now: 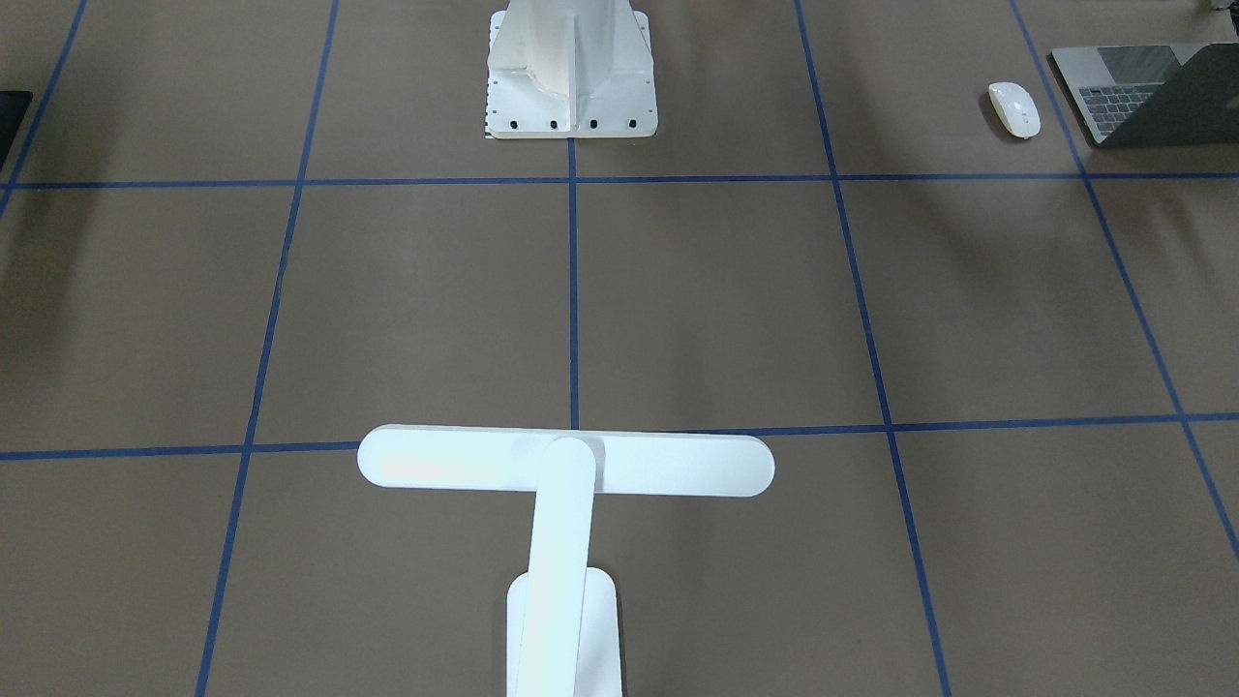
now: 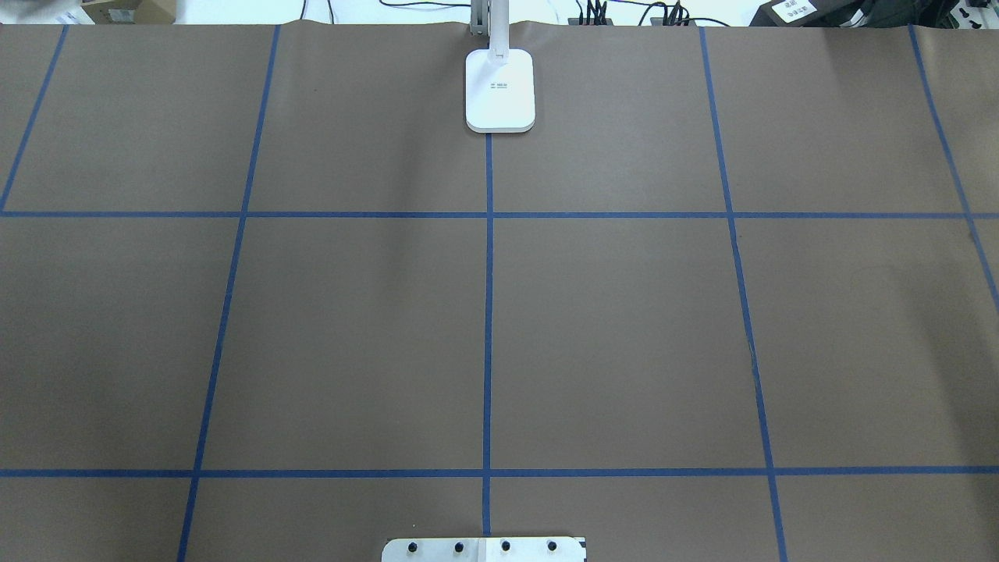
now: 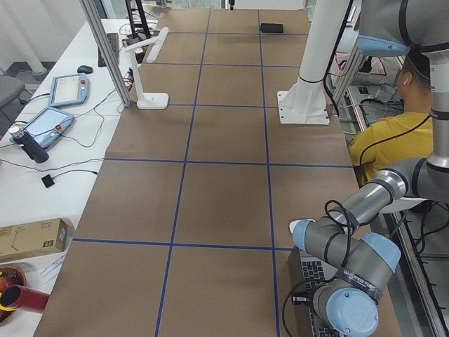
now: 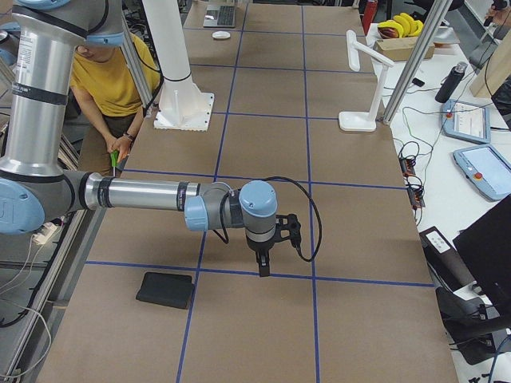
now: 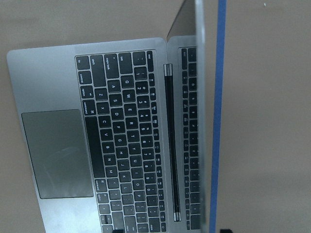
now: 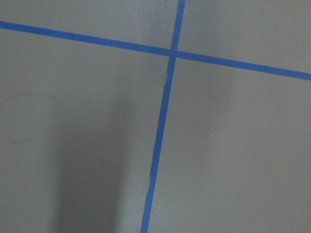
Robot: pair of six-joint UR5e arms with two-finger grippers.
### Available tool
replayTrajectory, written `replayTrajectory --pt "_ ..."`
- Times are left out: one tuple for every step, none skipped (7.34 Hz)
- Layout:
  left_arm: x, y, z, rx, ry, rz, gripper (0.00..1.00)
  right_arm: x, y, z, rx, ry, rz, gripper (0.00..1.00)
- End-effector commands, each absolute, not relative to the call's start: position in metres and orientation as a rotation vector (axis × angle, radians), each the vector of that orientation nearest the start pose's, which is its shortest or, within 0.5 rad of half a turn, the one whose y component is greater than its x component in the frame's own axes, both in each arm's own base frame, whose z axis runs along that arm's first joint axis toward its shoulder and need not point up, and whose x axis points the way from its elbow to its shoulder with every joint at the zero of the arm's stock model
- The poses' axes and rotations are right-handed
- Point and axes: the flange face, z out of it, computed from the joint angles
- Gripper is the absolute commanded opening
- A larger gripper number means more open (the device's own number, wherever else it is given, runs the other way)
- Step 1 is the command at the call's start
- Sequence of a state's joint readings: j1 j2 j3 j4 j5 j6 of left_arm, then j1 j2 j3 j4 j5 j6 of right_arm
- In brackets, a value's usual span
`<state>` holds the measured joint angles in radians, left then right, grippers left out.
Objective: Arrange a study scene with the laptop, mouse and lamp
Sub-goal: 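Grasp the open silver laptop by its screen edge with the left gripper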
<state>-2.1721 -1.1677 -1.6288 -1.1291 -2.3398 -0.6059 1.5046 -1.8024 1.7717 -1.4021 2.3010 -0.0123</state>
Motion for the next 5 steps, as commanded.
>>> replayTrajectory --pt "-0.182 -0.154 0.803 -0.802 0.801 -1.392 0.04 0.040 -0.407 0.648 0.110 -0.733 -0.126 1.00" --pt "-0.187 -0.160 0.798 -0.785 0.803 -1.390 0.00 0.040 -0.407 0.648 0.110 -0.733 -0.126 1.00" --pt "-0.191 -0.167 0.792 -0.763 0.805 -1.385 0.00 0.040 -0.408 0.648 0.112 -0.733 -0.125 1.00" --pt "-0.194 -0.176 0.778 -0.734 0.842 -1.383 0.00 0.040 -0.407 0.648 0.110 -0.733 -0.124 1.00" --pt "-0.198 -0.183 0.764 -0.709 0.854 -1.392 0.00 0.039 -0.408 0.648 0.110 -0.733 -0.124 1.00"
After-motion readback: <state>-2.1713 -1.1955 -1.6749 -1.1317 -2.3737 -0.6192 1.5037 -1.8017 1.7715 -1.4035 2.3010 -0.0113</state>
